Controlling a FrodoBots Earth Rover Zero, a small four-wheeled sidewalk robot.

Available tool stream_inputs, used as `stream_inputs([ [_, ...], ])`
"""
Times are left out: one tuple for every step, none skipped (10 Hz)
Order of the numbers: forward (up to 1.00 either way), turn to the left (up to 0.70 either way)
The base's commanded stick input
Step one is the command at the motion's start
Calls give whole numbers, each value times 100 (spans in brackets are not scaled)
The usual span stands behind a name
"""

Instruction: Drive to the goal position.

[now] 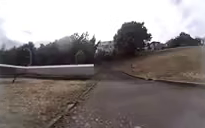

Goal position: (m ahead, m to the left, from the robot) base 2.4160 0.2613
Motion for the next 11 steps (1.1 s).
stream_inputs([
  [45,0],
  [45,0],
  [44,0],
  [38,0],
  [32,0],
  [30,-61],
  [30,-68],
  [30,-75],
  [30,-75],
  [30,-75],
  [30,-75],
])
